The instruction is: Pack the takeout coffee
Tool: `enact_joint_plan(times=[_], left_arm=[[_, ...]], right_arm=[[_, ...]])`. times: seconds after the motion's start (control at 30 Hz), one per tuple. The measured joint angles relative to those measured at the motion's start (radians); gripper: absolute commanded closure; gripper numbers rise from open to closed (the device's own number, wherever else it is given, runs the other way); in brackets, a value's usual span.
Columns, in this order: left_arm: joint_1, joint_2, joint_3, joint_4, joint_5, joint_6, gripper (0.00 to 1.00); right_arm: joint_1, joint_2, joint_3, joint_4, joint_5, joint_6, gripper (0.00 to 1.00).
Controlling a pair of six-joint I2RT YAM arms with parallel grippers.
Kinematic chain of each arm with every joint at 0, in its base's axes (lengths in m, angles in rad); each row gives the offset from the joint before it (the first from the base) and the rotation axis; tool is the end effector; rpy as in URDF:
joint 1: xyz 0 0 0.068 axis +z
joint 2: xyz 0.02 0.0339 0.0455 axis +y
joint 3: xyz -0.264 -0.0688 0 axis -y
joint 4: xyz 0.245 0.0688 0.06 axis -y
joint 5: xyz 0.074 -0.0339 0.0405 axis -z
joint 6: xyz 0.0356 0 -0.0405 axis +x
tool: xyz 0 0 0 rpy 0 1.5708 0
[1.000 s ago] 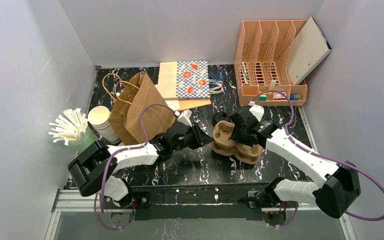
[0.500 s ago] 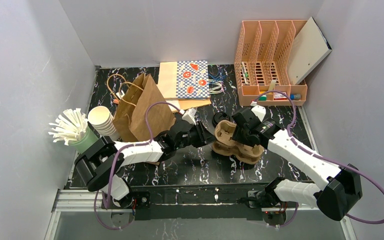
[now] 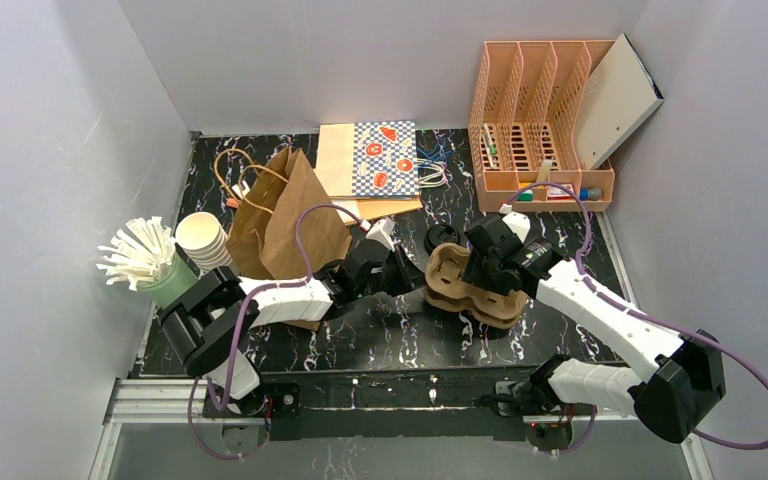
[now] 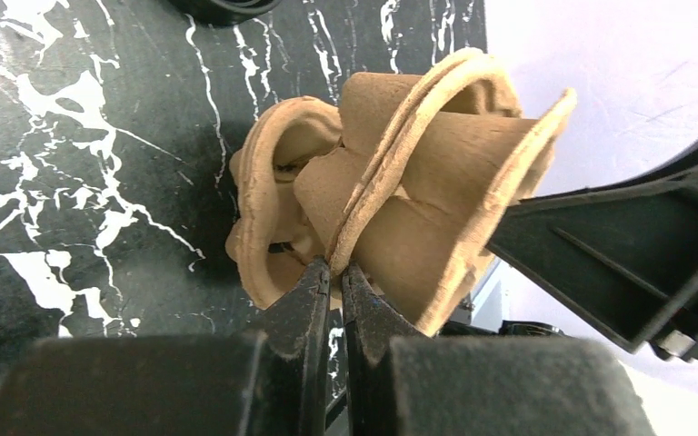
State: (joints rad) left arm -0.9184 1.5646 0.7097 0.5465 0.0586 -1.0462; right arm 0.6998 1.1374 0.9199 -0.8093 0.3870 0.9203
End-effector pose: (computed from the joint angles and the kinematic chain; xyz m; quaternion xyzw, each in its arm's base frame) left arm 0.1980 -0.2625 0.1988 -0.0343 0.8064 -0.5038 0.3078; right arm 0.1744 0.1293 0.2673 0.1554 0.9338 0.0633 0.3159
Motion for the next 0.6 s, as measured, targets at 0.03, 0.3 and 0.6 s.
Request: enact_joint_plan(times=[0.03,0.3,0.6], left_arm=[[0.0,0.006,0.002,-0.005,-0.002,0.002,1.0],[0.0,0.02,0.028,-0.062,-0.015,0.019,1.0],[0.0,0.019,0.058,-0.136,-0.009,-0.004,1.0]], right_arm=[[0.0,0.0,0.0,0.0,-0.004,-0.001,0.47],[0.0,0.0,0.008,-0.012,-0.023,-0.008,0.48],[0.0,-0.005,0.079,-0.063,-0.031,-0.017,0.47]])
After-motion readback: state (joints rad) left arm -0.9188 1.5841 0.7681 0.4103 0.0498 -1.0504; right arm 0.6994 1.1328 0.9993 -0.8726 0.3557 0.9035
